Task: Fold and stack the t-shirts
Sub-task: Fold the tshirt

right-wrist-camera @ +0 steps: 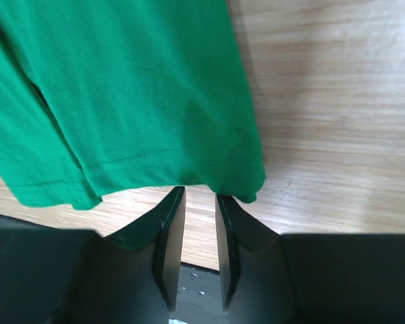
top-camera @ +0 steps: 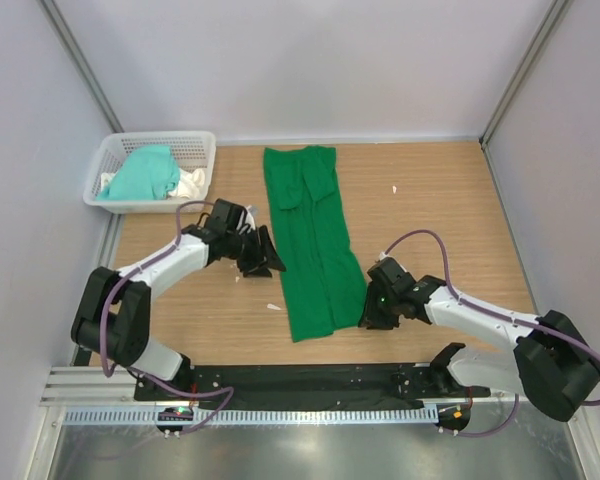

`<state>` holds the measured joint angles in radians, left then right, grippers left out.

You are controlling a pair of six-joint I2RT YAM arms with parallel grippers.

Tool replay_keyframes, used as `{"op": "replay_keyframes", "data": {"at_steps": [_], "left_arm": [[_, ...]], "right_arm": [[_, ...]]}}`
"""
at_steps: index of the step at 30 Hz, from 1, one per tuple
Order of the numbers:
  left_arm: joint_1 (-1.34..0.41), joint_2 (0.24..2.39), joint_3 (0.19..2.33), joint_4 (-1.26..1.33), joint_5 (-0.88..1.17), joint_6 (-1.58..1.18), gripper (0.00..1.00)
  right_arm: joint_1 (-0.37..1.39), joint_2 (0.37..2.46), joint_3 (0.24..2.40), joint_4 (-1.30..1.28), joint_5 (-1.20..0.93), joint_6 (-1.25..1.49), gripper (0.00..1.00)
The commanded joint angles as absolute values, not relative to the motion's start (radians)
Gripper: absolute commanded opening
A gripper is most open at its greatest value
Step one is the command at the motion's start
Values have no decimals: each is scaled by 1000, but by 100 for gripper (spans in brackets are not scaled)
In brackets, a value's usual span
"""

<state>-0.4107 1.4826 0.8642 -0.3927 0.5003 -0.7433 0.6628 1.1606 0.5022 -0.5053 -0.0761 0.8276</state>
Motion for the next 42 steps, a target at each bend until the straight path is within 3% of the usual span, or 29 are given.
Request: {"op": "replay_keyframes", "data": {"at_steps": [1, 9, 12, 13, 16, 23, 25, 28, 37, 42], "left_arm": [[-367, 1546, 982, -373, 492, -718, 50], [-239, 1784, 1207, -211, 528, -772, 50], [-239, 1885, 1274, -79, 520, -819, 52], [-239, 1905, 1284, -43, 509, -843, 52], [-239, 1992, 1330, 66, 477, -923, 49], [-238, 2088, 1419, 155, 356, -950, 41], [-235, 2111, 1446, 179, 347, -950, 40], [-224, 2140, 1491, 228, 339, -940, 41], [-201, 2308, 1759, 195, 327, -766, 48], [-192, 2416, 1982, 31, 334, -614, 43]], "right_arm": [[686, 1129, 465, -471, -41, 957, 31], [713, 1026, 503, -410, -156, 1054, 29], [706, 1022, 639, -481, -71, 1002, 48], [701, 1050, 678, -529, -49, 980, 62], [655, 1144, 808, -560, -20, 856, 67], [467, 1319, 940, -496, -136, 677, 58], [443, 1368, 978, -447, -188, 619, 51], [443, 1497, 1070, -379, -227, 594, 49], [449, 1787, 1164, 83, -270, 1044, 50], [454, 1876, 1261, 89, -281, 1082, 48]]}}
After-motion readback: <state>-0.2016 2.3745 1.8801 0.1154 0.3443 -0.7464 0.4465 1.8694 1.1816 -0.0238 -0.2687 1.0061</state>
